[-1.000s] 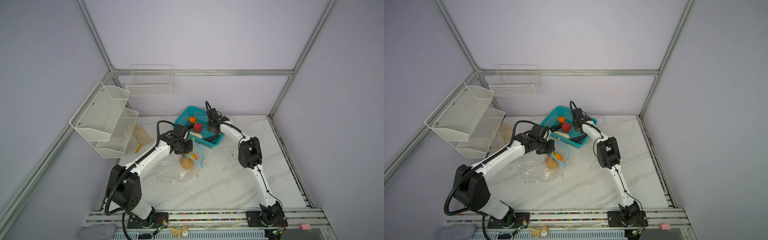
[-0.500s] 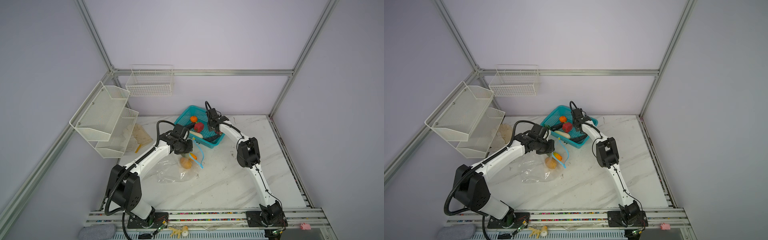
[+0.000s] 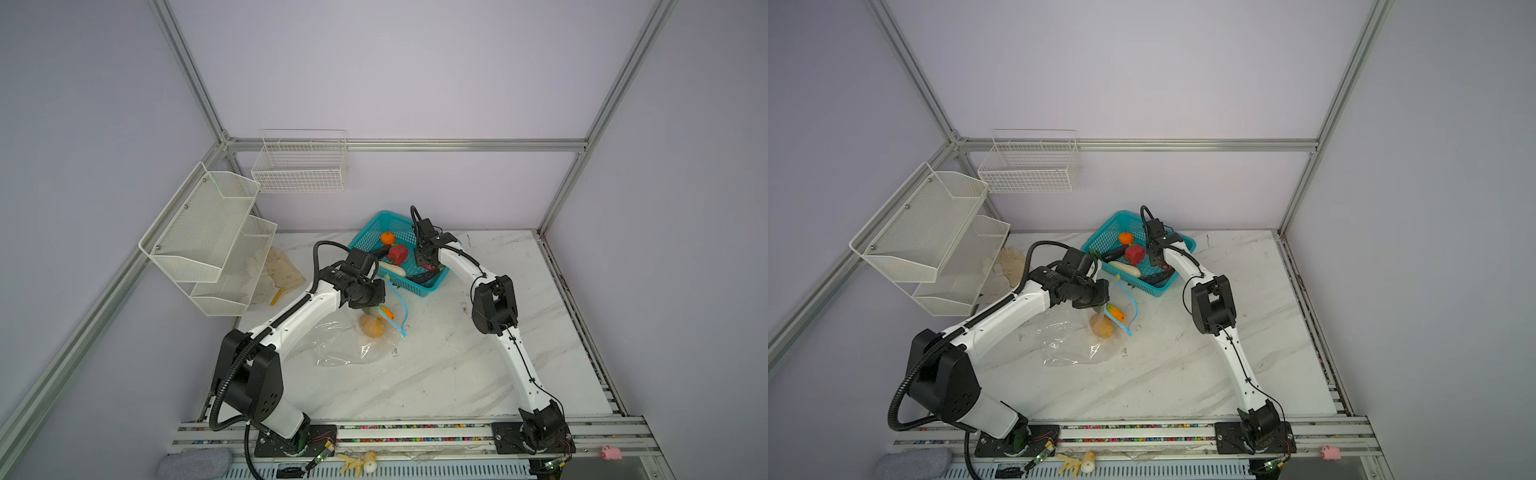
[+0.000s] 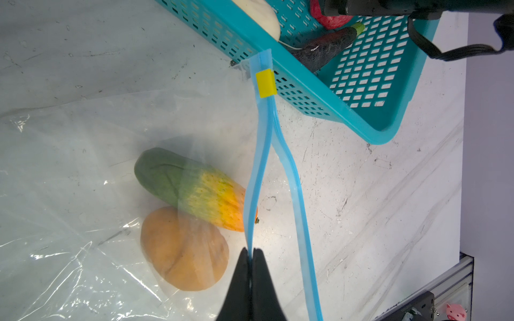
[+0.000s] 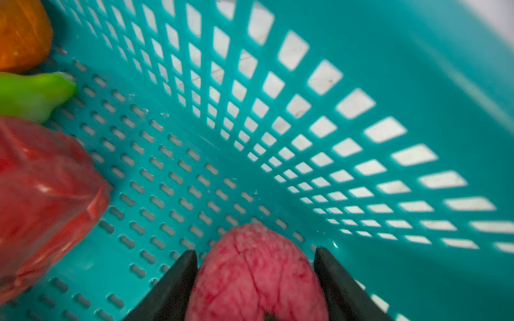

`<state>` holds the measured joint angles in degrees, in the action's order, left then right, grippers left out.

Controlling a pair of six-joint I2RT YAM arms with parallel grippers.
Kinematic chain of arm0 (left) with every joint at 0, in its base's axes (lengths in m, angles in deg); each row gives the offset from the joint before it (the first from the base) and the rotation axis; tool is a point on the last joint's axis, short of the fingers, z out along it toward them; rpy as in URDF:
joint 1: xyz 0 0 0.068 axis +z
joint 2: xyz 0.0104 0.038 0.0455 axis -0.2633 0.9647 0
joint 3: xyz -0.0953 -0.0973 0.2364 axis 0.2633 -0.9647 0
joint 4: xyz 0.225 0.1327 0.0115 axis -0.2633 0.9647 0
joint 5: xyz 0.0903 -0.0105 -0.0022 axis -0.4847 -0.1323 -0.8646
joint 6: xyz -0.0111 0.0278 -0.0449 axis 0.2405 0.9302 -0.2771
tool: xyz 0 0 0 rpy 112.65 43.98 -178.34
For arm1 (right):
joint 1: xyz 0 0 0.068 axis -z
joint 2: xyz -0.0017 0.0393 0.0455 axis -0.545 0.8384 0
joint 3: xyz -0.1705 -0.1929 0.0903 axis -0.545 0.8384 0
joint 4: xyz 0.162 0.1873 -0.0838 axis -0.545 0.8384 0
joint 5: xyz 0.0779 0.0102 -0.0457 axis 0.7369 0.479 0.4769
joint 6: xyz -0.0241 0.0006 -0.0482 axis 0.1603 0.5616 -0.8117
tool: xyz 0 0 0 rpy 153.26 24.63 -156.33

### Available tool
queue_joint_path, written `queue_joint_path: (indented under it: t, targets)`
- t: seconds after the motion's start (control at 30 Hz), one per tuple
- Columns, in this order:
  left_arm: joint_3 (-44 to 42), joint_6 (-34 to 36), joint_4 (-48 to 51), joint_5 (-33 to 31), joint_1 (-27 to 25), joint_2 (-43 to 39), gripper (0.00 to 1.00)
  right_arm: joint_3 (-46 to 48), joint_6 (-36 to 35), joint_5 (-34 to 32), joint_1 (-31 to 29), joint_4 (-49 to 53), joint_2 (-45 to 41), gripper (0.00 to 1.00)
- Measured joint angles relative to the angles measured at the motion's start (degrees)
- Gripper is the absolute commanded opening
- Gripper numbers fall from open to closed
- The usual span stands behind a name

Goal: Place the food in the zip-top bag and seal the zipper
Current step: 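Lower the right gripper onto the pink dragon fruit and close on it, then lift the dragon fruit and carry it with the right gripper over the bag mouth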

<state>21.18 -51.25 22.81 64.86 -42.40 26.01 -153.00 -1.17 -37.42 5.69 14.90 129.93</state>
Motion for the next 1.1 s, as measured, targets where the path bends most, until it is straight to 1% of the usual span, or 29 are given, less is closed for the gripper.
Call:
queue_joint_path:
  t: [0.3, 0.67, 0.83, 1.1]
  targets:
    - [0.0, 0.0, 0.0, -0.02, 0.0, -0.02, 0.0, -0.09, 0.48, 2.49, 0.15, -0.68, -0.02, 0.55]
    - [0.0, 0.0, 0.0, -0.04, 0.0, -0.02, 0.0, 0.04, 0.7, 5.33, 0.17, -1.03, -1.18, 0.52]
    - [0.0, -0.02, -0.04, -0.04, 0.0, -0.17, 0.0, 2.14, 0.72, 6.82, 0.17, -1.42, -4.87, 0.51]
    - [0.0, -0.07, -0.2, -0.02, 0.0, -0.35, 0.0, 9.31, 1.31, 11.06, 0.17, -3.85, -13.77, 0.51]
